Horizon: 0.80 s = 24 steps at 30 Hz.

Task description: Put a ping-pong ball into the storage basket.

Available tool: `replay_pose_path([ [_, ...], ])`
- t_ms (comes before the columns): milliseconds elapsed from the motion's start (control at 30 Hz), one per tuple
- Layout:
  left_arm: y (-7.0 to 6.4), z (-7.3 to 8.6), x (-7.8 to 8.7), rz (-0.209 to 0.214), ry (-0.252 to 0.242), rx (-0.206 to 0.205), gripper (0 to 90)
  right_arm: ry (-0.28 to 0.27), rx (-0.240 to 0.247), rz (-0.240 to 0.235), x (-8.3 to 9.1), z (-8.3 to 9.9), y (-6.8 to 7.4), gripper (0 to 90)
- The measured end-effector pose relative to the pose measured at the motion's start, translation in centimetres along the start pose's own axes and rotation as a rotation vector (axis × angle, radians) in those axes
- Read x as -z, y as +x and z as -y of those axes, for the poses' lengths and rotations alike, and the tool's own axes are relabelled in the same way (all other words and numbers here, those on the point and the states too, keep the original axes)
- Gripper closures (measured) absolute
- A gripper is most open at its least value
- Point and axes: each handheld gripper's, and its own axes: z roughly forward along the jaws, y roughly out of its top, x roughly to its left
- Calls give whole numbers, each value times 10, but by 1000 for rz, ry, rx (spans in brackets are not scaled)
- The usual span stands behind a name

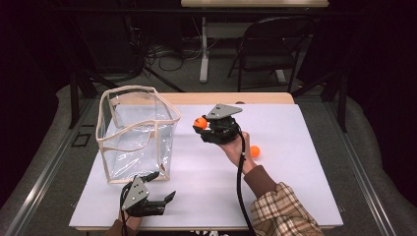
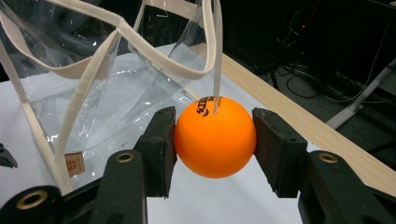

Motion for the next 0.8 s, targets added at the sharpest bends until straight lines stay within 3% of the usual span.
replay_pose_path([
  [800,0,-1,0,4,-1,-8,160,-19,2,-2,-7,-20,-5,512],
])
